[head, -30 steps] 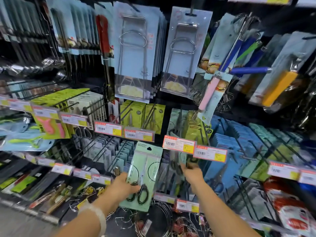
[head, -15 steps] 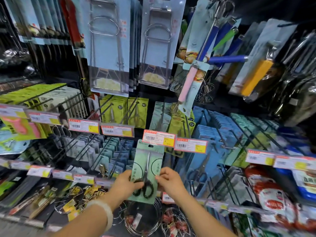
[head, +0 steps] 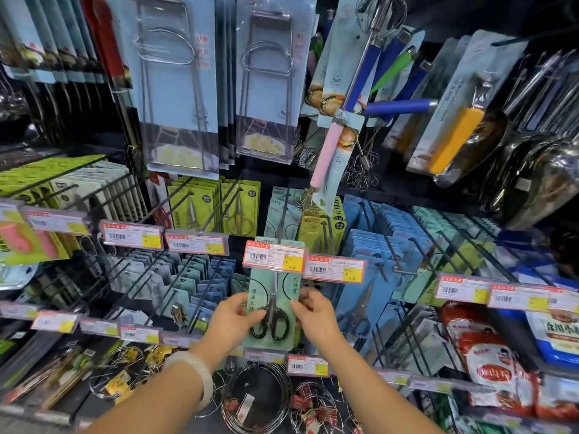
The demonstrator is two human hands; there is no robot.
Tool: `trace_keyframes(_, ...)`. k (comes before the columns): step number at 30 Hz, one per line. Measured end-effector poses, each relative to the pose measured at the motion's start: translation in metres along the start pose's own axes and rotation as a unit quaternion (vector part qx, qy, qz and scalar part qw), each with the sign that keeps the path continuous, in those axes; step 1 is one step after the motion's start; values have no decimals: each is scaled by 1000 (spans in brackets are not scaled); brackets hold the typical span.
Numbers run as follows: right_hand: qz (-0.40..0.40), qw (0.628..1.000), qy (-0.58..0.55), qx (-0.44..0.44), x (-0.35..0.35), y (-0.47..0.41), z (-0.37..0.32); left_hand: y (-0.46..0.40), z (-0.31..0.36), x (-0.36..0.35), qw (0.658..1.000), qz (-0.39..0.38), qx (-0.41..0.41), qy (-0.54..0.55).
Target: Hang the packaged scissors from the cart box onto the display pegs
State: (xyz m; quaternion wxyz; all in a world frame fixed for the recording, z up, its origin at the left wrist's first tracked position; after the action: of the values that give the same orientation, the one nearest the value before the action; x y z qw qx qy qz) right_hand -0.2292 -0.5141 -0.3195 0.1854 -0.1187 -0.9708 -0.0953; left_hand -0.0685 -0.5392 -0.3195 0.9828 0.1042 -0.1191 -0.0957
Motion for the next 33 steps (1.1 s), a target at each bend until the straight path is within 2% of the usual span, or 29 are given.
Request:
trace_keyframes(14,-24,999,39,17,-11,-12,15,-6,-14,0,999,35,0,7)
trace_keyframes(18,-12,999,50,-8,-6,-27,13,-16,-6,-5,999,33,5,-7)
trace_keyframes(23,-11,983,171,-65,-10,-47,1,-39,1,-7,992,31,50,-110)
trace_keyframes(27,-21,972,220,-77,-11,-31,5,-43,-9,-8,976,38,116,-178)
trace_keyframes(30,-42,957,270,-97,-10,-8,22,-30,-23,-15,959,-30,134,-250)
trace_keyframes(33,-47,943,304,-129,-5,20,37,-10,-32,-29,933,-91,87,-336)
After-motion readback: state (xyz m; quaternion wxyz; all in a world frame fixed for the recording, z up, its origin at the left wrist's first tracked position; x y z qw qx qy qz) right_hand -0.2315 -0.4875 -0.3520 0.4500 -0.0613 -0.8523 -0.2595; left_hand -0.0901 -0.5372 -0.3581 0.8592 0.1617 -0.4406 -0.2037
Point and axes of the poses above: each hand's wrist, its own y-axis away from the middle knuckle, its own x-axis out of the back of the hand, z = x × y, the point moved 1 cm from there along -y, towards the middle knuckle, and after that the axes turned 5 degrees about y, right-handed, at the moved point
